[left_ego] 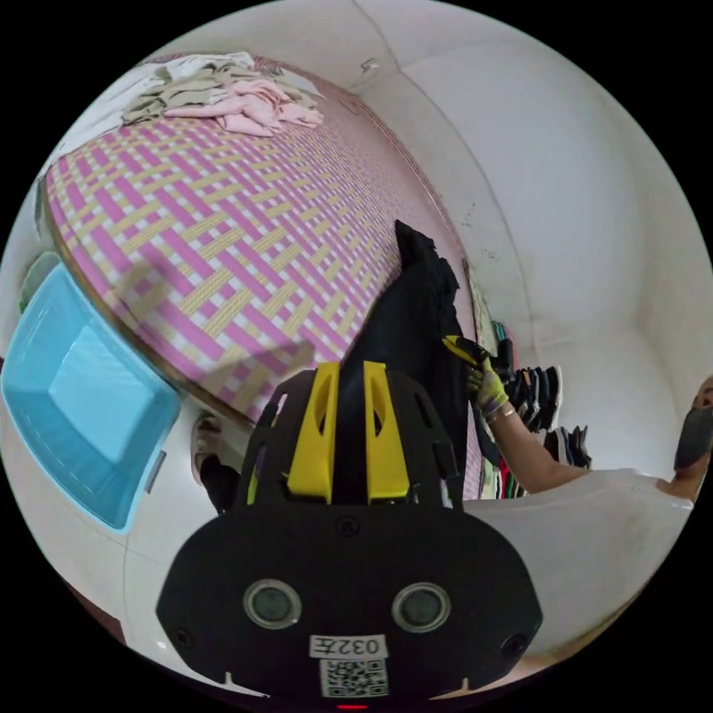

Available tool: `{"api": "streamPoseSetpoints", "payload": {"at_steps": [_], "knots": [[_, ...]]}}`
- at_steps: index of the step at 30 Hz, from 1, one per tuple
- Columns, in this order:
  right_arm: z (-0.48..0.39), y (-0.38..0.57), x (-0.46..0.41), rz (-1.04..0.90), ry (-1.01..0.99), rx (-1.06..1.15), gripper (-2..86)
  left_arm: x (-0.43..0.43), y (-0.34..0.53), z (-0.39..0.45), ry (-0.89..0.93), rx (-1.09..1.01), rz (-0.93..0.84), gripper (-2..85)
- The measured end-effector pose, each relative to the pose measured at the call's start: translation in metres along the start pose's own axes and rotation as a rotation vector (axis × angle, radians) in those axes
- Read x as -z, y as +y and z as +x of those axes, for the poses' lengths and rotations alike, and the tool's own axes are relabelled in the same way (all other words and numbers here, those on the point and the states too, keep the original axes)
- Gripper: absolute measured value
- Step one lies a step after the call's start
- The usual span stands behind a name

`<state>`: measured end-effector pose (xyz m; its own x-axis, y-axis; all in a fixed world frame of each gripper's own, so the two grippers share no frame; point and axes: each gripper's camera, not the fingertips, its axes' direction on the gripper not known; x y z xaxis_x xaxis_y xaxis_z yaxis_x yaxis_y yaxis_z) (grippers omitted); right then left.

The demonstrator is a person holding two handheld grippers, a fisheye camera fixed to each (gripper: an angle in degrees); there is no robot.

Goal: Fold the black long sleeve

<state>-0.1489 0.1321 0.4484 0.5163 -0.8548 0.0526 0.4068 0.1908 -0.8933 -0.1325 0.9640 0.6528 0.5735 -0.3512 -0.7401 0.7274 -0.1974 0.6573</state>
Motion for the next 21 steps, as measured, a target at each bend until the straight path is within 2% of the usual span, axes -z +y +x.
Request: {"api": "streamPoseSetpoints", "payload": {"at_steps": [4,8,14,17,21], "knots": [[-0.01,-0.014,-0.01,-0.08,0.14,-0.024,8.7,-0.052,-0.025,0.014,-0.011,-0.099,-0.167,3.9],[-0.017,-0.005,-0.012,-0.097,0.187,-0.068,7.4,-0.102,-0.029,0.023,0.007,-0.204,-0.327,3.4],[-0.022,0.011,-0.016,-0.133,0.173,-0.105,-0.1,-0.132,-0.031,0.008,0.074,-0.233,-0.383,0.0],[-0.032,0.022,-0.001,-0.102,0.178,-0.108,-0.7,-0.143,-0.033,0.002,0.087,-0.27,-0.418,-0.7],[-0.047,0.039,0.034,-0.017,0.327,-0.06,-0.4,-0.159,-0.037,0.0,0.105,-0.276,-0.455,-0.9]]}}
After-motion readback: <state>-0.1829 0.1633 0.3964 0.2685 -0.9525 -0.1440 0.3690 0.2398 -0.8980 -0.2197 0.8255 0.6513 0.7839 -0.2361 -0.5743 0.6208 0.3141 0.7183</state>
